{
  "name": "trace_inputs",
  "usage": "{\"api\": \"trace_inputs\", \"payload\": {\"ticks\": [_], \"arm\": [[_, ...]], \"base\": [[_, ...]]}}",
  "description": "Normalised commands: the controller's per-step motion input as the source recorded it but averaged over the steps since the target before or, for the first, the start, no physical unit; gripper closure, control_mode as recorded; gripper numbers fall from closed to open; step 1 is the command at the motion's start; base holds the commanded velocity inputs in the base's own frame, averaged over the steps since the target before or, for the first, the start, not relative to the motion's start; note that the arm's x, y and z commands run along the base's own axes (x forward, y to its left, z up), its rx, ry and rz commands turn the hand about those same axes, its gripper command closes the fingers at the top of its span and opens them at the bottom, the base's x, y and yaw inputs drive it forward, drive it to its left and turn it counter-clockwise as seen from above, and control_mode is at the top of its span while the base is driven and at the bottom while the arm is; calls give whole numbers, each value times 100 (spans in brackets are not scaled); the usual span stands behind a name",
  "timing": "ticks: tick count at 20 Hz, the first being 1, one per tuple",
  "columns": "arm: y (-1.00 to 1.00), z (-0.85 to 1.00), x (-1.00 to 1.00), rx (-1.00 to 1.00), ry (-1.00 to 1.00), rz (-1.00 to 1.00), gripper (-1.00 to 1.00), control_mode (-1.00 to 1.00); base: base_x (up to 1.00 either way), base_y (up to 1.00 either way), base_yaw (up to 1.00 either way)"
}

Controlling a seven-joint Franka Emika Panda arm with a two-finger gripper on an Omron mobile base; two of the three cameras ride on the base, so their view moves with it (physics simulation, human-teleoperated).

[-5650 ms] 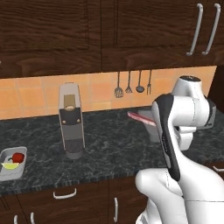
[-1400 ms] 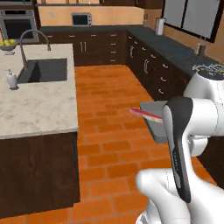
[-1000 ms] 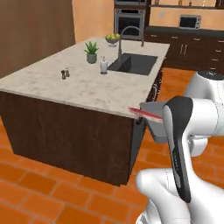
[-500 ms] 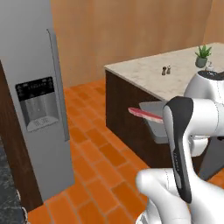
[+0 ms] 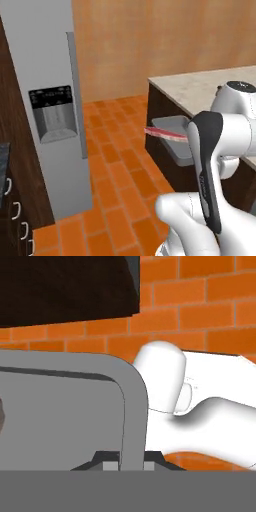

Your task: Take the meat container that has the steak and place it on the second highest rack of the freezer. Then take the vegetable container that has the lemon wedge and bell pepper and place it on the highest rack of the freezer.

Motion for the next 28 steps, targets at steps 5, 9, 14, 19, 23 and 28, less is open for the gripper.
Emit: {"api": "trace_inputs", "payload": {"ticks": [5,9,14,19,23,28], "arm": [[0,0,0,0,0,0,100,100],[0,0,0,0,0,0,100,100],[0,0,0,0,0,0,100,100],[0,0,0,0,0,0,100,100],[0,0,0,0,0,0,100,100],[0,0,0,0,0,0,100,100]], "base": [[89,-44,8],[100,-2,14],[100,-26,15],[88,-78,24],[98,-24,24],[100,-2,24]]}}
